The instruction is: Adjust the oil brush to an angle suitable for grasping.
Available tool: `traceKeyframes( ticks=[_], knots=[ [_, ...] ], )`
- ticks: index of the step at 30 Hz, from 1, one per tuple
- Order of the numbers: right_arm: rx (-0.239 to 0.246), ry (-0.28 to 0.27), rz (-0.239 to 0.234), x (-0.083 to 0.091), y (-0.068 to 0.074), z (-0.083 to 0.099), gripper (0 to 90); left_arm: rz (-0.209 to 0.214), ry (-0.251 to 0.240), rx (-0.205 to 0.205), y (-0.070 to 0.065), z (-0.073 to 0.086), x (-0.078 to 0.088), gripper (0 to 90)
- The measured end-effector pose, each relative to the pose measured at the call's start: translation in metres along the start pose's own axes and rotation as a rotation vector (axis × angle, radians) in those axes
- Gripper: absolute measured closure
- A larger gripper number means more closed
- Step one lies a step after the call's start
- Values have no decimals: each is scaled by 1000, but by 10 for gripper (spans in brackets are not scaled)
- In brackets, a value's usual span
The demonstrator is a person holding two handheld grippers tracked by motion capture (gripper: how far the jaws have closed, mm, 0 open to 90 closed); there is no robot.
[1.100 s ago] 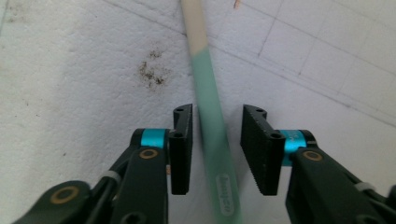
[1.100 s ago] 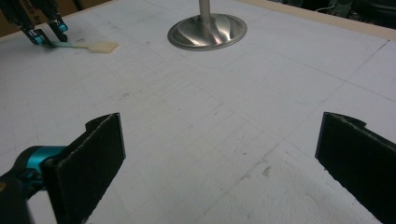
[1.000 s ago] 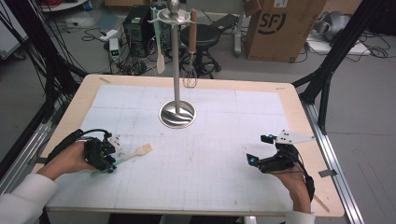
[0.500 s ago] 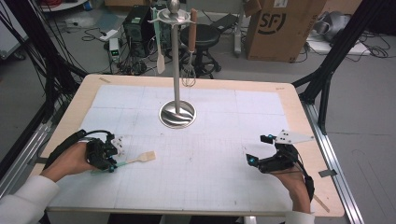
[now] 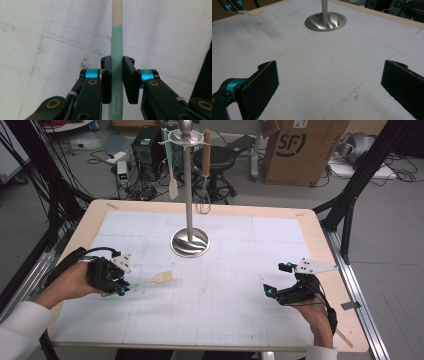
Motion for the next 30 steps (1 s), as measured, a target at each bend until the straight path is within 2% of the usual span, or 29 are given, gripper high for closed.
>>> traceKeyframes(
  ticks=[7, 14, 25, 30],
  knots=[
    [26, -5, -18, 2, 4, -4, 0, 11, -48, -69, -8, -31, 17, 788],
    [34, -16, -23, 7, 5, -8, 0, 34, -114, -124, -16, -59, 21, 787],
    [53, -20, -44, 10, 9, -11, 0, 67, -210, -183, -23, -95, 11, 787],
    [72, -19, -62, 12, 11, -13, 0, 87, -221, -204, -24, -111, -3, 787]
  ],
)
Point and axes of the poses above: each handheld gripper's, and its own axes: x roughly backward along the jaws, z roughly out of its underside, y roughly to its left, the point moved 3 cm from there along -x, roughly forward along the jaws, and after that the axes turned 2 degrees about z, right-handed, at the moved point
